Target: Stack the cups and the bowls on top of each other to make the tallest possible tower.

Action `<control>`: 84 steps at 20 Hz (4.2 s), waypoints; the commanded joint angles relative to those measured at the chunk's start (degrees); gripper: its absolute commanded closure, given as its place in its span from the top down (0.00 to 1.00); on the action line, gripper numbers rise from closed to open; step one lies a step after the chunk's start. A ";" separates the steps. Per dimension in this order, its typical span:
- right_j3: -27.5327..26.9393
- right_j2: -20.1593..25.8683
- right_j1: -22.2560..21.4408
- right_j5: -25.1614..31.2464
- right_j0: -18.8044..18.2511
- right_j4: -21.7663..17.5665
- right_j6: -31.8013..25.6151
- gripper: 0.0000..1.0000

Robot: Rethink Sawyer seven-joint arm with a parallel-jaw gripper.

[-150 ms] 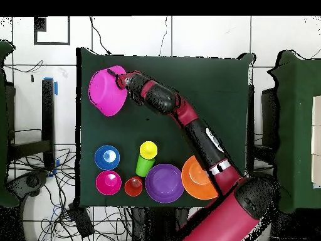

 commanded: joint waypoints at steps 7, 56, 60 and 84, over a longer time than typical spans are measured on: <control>-8.80 -23.26 -0.50 -4.64 2.79 -24.37 -2.32 1.00; -7.19 -1.50 22.53 21.82 -15.11 -13.48 -76.14 1.00; -7.05 -2.52 20.74 21.36 -13.72 -12.59 -74.51 1.00; 9.16 -8.80 -23.94 20.05 0.12 -7.39 -33.60 1.00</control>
